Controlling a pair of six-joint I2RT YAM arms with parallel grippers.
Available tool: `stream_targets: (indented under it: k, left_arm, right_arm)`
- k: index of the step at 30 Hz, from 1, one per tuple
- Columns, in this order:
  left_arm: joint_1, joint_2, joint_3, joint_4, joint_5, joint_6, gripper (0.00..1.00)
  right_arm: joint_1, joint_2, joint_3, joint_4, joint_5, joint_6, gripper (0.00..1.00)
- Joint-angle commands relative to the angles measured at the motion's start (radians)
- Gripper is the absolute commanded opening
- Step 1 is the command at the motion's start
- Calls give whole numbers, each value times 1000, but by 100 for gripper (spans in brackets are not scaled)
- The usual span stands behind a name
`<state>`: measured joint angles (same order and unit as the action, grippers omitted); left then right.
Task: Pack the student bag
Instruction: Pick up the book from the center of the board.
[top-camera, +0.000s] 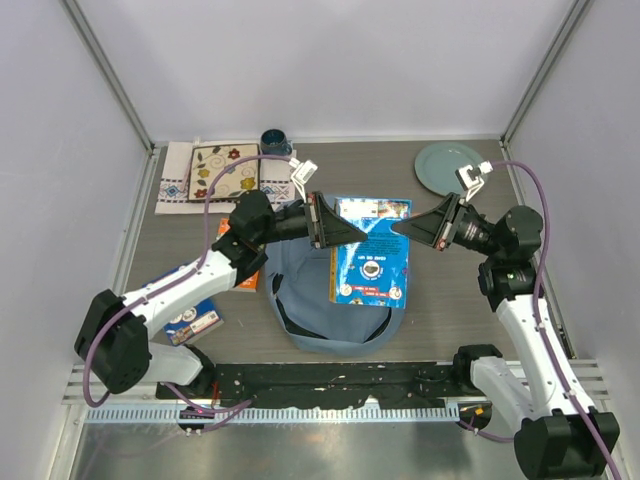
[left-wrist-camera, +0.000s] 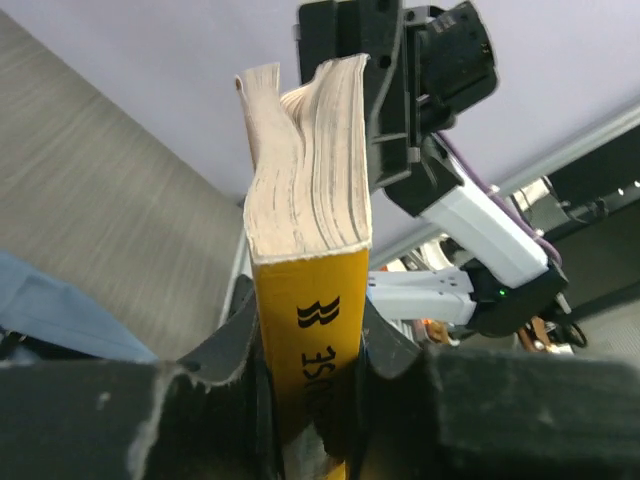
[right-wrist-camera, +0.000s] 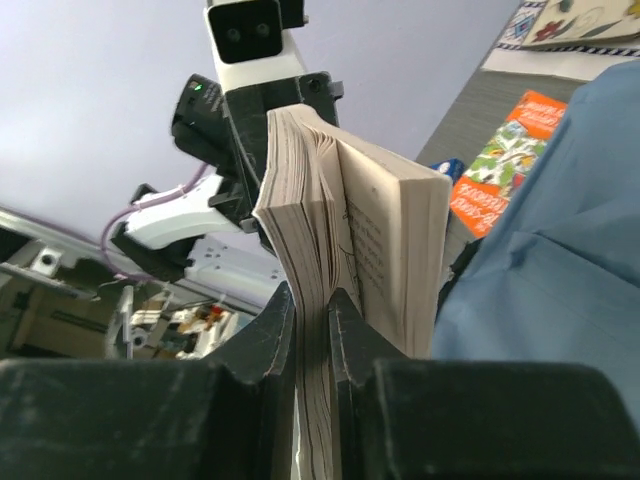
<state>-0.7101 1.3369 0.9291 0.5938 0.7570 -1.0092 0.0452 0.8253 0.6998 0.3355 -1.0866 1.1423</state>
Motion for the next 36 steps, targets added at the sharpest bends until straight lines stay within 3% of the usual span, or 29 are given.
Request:
stream_targets:
  k: [1, 2, 3, 4, 6, 10, 17, 23, 28, 36]
  left_arm:
    - [-15, -57, 7, -41, -22, 61, 2]
    - [-15, -70, 5, -119, -45, 104, 0]
    - [-15, -99, 5, -153, -100, 128, 0]
    - [-15, -116, 5, -191, -131, 147, 0]
    - [-15, -175, 13, -326, -223, 207, 0]
    - [-15, -293, 8, -505, -547, 262, 0]
    - [-14, -439, -88, -448, -823, 204, 0]
    - [-15, -444, -200, -188, -869, 49, 0]
    - [-15, -387, -202, -45, -808, -12, 0]
    - [-32, -325, -194, 55, -780, -37, 0]
  right_arm:
    - [1, 18, 114, -270, 126, -224, 14]
    - [2, 21, 134, -359, 169, -284, 41]
    - [1, 23, 153, -442, 254, -332, 55]
    - [1, 23, 188, -581, 310, -375, 62]
    - [2, -3, 202, -689, 473, -458, 71]
    - [1, -110, 159, -838, 634, -472, 76]
    - [1, -409, -52, -739, 505, -184, 76]
    - [1, -635, -172, -645, 488, 54, 84]
    - [1, -589, -197, -642, 418, 60, 84]
    - [2, -491, -229, -581, 375, 63, 85]
